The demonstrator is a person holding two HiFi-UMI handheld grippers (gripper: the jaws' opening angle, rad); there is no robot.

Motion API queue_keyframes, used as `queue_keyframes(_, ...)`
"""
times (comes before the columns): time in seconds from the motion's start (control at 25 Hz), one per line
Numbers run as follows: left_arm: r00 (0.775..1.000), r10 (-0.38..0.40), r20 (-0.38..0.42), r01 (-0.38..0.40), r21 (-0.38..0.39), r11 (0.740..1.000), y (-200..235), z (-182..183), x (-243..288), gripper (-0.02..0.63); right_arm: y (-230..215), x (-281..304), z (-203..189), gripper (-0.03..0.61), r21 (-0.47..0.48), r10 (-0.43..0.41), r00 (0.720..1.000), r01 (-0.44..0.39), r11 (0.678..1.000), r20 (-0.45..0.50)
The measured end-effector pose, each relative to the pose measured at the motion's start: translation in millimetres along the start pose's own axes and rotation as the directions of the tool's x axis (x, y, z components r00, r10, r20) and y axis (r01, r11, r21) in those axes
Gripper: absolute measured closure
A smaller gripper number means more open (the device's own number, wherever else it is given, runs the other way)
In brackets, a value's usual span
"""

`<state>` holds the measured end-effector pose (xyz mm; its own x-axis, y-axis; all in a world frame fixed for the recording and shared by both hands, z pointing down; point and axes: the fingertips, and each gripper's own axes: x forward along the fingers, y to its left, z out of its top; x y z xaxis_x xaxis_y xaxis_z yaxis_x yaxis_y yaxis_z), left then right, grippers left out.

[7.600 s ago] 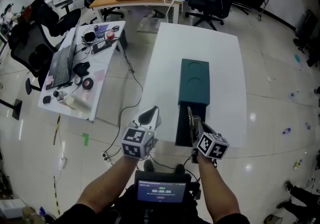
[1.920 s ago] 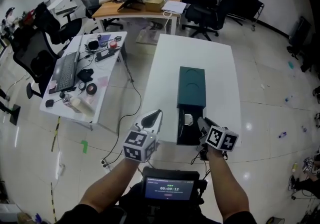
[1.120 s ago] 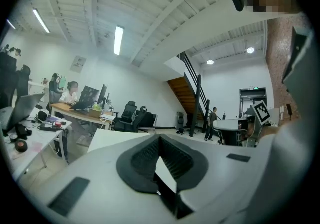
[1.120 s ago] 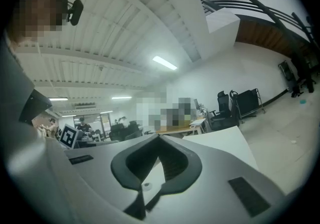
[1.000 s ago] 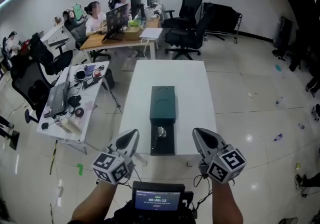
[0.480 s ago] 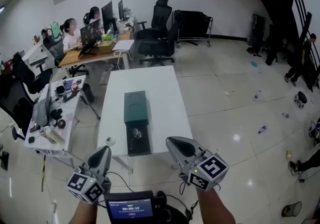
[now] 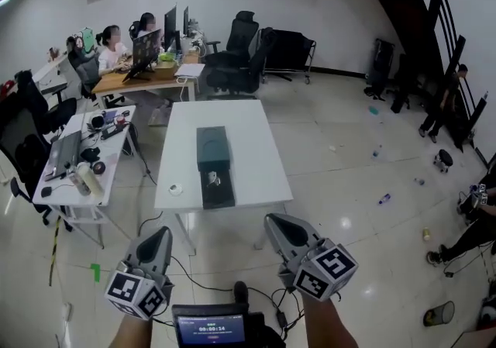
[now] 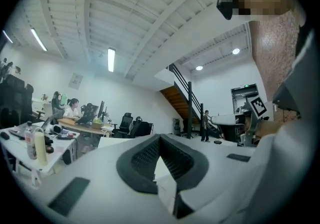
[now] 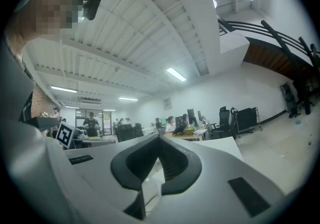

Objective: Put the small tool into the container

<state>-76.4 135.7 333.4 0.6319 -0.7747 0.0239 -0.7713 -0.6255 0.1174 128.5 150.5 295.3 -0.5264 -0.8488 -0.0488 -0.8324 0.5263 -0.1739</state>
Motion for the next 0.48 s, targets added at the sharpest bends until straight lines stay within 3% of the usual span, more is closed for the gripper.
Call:
queue_keyframes(0.24,0.999,-0.044,-0.013,0.043,-0.050,0.998,-47.4,-10.6,-80.4,0.591,76.0,-73.5,-2.6,0.572,-0.009,-0.020,0.999,0.020,1.000,-0.025)
queue_keyframes(0.48,0.995,-0.097,0.011,0.097,-0.040,0.994,-107.1,9.5,-109.3,0.591,93.2,-139.1,21.1,0.572,-0.043,-0.051,0.999,0.051,0.998,-0.004)
